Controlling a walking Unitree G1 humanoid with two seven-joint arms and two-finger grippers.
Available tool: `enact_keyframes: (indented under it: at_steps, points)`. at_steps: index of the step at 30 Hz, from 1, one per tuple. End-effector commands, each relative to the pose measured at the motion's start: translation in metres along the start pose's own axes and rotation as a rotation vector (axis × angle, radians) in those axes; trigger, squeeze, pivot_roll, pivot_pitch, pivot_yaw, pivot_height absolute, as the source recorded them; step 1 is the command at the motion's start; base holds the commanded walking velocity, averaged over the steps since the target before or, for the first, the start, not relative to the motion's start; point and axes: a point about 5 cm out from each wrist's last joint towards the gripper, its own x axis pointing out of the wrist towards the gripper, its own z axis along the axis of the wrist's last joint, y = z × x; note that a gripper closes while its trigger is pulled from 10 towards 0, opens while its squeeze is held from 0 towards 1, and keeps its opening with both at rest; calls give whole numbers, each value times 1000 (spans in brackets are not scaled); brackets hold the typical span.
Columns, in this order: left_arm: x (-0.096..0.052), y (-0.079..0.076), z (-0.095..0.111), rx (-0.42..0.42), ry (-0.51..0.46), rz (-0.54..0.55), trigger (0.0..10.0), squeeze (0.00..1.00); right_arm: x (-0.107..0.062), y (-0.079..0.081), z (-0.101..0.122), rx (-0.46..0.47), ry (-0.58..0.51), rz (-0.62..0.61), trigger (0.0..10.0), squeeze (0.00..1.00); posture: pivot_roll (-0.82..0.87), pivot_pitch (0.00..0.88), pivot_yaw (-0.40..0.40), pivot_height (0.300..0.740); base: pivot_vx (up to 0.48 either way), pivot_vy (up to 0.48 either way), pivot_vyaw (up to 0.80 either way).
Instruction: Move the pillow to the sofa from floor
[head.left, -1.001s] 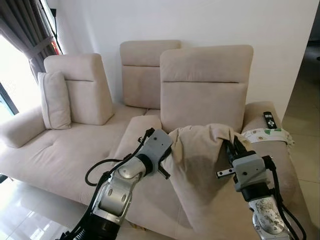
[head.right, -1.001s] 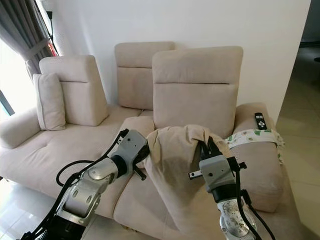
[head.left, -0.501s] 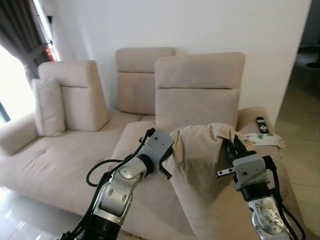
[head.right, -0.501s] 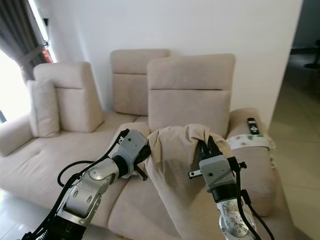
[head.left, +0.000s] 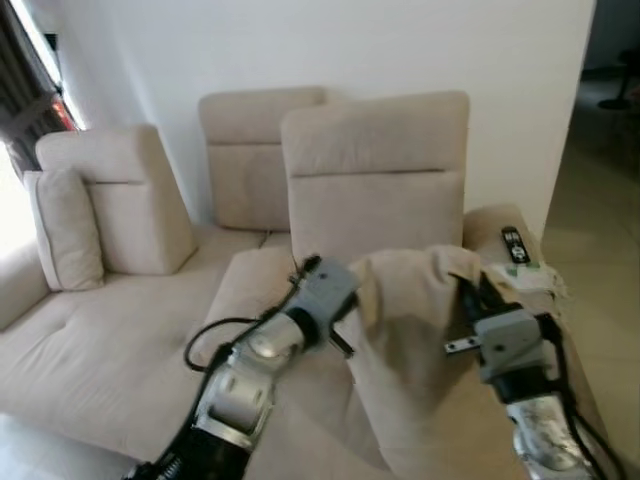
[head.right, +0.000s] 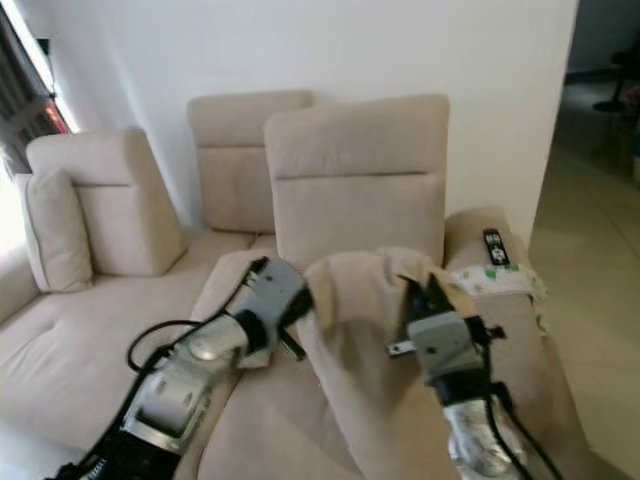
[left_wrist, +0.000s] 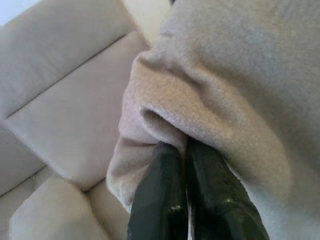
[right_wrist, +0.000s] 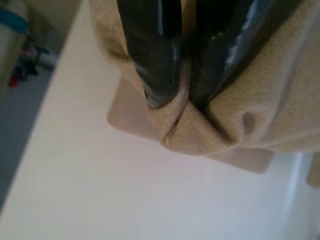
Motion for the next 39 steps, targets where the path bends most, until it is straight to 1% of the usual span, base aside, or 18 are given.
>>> enact_keyframes:
  at_steps: [1,7,12,13,15,16,18,19,22,23,24,25,26,28,30,33,34,39]
  points:
    - [1,-5,16,9,-91,-53,10000,0,4,22,17,44,-93,97,10000,0,-52,0,137,740,292,0,0]
    - [0,-4,15,12,-87,-47,10000,0,4,24,16,47,-83,106,10000,0,-49,0,136,740,284,0,0]
    - [0,-3,15,13,-84,-34,10000,0,4,25,13,51,-70,114,10000,0,-46,0,135,740,0,0,0]
    - [0,-2,15,13,-85,-21,10000,0,4,26,10,59,-46,126,10000,0,-48,0,136,740,0,0,0]
    - [3,3,17,26,-90,15,10000,0,6,28,-2,86,46,132,10000,0,-48,0,136,740,0,0,0]
    - [3,3,17,26,-90,15,10000,0,6,28,-2,86,46,132,10000,0,-48,0,136,740,0,0,0]
    - [9,9,27,57,-125,62,10000,0,10,25,-10,111,109,99,10000,0,-49,0,139,740,0,0,0]
    - [9,9,27,57,-125,62,10000,0,10,25,-10,111,109,99,10000,0,-49,0,139,740,0,0,0]
    - [15,14,45,121,-185,103,10000,0,16,16,-13,141,136,43,10000,0,-54,0,145,740,0,0,0]
    - [15,14,45,121,-185,103,10000,0,16,16,-13,141,136,43,10000,0,-54,0,145,740,0,0,0]
    - [20,11,52,179,-199,90,10000,0,17,13,-19,147,179,35,10000,0,-61,0,150,740,0,0,0]
    - [20,11,52,179,-199,90,10000,0,17,13,-19,147,179,35,10000,0,-61,0,150,740,0,0,0]
    - [23,8,53,213,-192,68,10000,0,15,15,-27,144,227,53,10000,0,-61,0,150,740,0,0,0]
    - [24,8,52,218,-189,64,10000,0,14,15,-28,142,237,57,10000,0,-64,0,152,740,0,0,0]
    - [26,0,47,240,-149,-5,10000,0,9,18,-34,149,282,68,10000,0,-72,0,158,740,0,0,0]
    - [27,-5,44,252,-127,-39,10000,0,7,19,-36,153,297,70,10000,0,-75,0,161,740,0,0,0]
    - [28,-9,40,266,-107,-74,10000,0,6,19,-36,159,308,69,10000,0,-80,0,164,740,0,0,0]
    - [31,-12,37,279,-81,-116,10000,0,8,19,-34,173,318,64,10000,0,-84,0,167,740,0,0,0]
